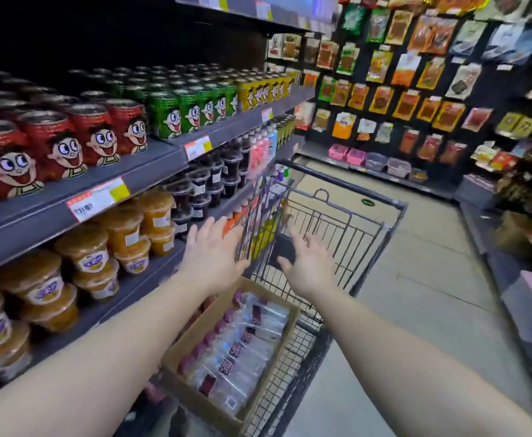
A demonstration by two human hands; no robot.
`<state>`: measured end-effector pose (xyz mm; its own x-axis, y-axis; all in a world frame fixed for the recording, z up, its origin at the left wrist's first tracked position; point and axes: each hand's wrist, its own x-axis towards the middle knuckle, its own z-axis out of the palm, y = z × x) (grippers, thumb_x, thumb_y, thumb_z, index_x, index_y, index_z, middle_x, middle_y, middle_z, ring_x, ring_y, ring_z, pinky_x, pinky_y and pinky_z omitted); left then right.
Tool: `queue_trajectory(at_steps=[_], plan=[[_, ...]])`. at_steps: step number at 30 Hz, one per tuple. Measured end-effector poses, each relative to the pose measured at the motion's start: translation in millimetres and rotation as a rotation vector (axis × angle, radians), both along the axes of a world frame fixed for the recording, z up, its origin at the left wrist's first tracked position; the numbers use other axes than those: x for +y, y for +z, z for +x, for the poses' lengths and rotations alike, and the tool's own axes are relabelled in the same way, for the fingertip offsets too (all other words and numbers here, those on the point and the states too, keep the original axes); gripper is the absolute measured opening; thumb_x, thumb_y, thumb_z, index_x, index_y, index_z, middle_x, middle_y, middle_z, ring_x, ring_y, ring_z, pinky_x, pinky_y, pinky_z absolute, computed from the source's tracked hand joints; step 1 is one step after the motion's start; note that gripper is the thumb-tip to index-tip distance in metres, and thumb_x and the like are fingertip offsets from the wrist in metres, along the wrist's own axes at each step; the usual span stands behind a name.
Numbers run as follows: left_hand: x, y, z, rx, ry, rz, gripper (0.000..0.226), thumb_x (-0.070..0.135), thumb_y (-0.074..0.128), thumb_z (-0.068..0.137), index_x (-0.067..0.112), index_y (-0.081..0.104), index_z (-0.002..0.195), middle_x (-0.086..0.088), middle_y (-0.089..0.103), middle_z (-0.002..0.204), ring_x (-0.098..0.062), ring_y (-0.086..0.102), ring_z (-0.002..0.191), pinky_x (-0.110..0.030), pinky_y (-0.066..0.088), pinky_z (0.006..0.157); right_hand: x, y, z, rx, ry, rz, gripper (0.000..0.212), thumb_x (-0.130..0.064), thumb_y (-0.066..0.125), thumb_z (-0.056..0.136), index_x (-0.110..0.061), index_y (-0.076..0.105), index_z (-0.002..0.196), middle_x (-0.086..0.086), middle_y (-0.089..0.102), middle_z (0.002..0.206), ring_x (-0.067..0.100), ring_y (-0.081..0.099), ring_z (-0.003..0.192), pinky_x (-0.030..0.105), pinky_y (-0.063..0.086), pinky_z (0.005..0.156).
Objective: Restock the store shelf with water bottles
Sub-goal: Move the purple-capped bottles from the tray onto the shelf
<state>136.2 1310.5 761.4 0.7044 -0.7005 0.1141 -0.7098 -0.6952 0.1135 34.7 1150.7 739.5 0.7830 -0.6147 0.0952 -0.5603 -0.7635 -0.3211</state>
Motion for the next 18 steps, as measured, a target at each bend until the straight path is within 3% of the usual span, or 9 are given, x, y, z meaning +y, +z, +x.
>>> queue_trajectory(at_steps=[9, 18], plan=[[-42, -99, 76, 0.220, 0.302, 0.043, 0.076, 0.054, 0.049, 0.092, 0.028, 0.013, 0.154, -0.006, 0.010, 0.163, -0.028, 0.005, 0.150, -0.048, 0.001, 0.121, -99, -121, 120, 0.202, 0.267, 0.070, 0.066, -0.042, 0.051, 0.095, -0.031, 0.020, 0.151, 0.010, 0.028, 0.155, 0.029, 0.020, 0.144, 0.043, 0.021, 0.117], [-94, -205, 84, 0.433, 0.523, 0.145, 0.077, 0.053, 0.053, 0.090, 0.024, 0.021, 0.153, -0.010, 0.017, 0.162, -0.029, 0.011, 0.149, -0.048, 0.005, 0.121, -159, -245, 173, 0.501, 0.481, 0.193, 0.071, -0.039, 0.056, 0.090, -0.022, 0.024, 0.151, 0.020, 0.041, 0.142, 0.037, 0.036, 0.132, 0.041, 0.034, 0.108]])
